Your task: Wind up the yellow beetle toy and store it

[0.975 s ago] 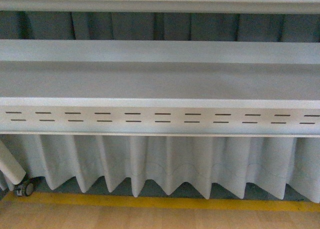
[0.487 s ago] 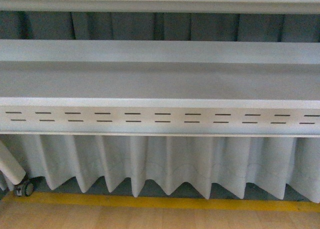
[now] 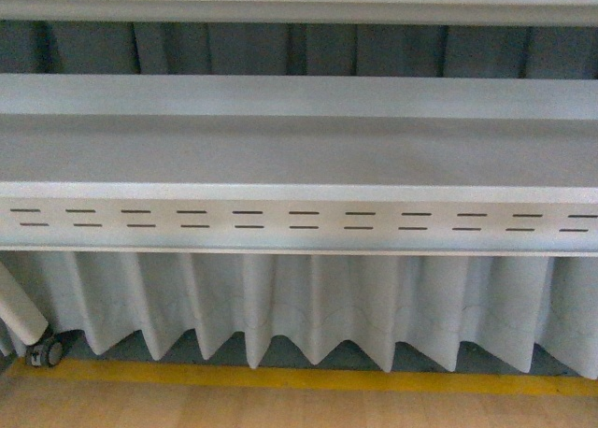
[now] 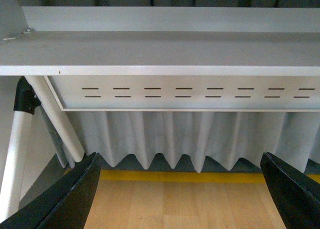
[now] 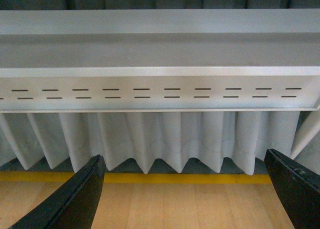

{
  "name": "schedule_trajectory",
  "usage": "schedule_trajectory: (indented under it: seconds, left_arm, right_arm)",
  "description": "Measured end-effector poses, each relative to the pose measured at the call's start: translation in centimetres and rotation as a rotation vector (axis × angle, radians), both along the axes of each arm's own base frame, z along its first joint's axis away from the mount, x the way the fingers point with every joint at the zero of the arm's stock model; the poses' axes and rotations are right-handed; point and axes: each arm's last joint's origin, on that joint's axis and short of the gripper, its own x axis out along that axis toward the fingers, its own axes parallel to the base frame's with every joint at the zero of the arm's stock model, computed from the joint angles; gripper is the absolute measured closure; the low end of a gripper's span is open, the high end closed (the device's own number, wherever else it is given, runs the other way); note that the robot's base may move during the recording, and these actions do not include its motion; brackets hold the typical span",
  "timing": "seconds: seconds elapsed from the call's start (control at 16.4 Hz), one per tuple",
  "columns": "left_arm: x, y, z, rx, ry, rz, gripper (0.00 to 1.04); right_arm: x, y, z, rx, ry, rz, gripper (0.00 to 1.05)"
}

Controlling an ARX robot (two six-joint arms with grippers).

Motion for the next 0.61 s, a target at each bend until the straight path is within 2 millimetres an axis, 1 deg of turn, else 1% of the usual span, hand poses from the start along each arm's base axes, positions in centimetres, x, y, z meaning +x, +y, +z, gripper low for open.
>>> schedule_trajectory:
  seconds: [0.61]
  left_arm:
    - [0.0, 0.0, -0.01, 0.0, 0.001, 0.0, 0.07]
  right_arm:
    - [0.0, 0.0, -0.01, 0.0, 0.002, 0.0, 0.07]
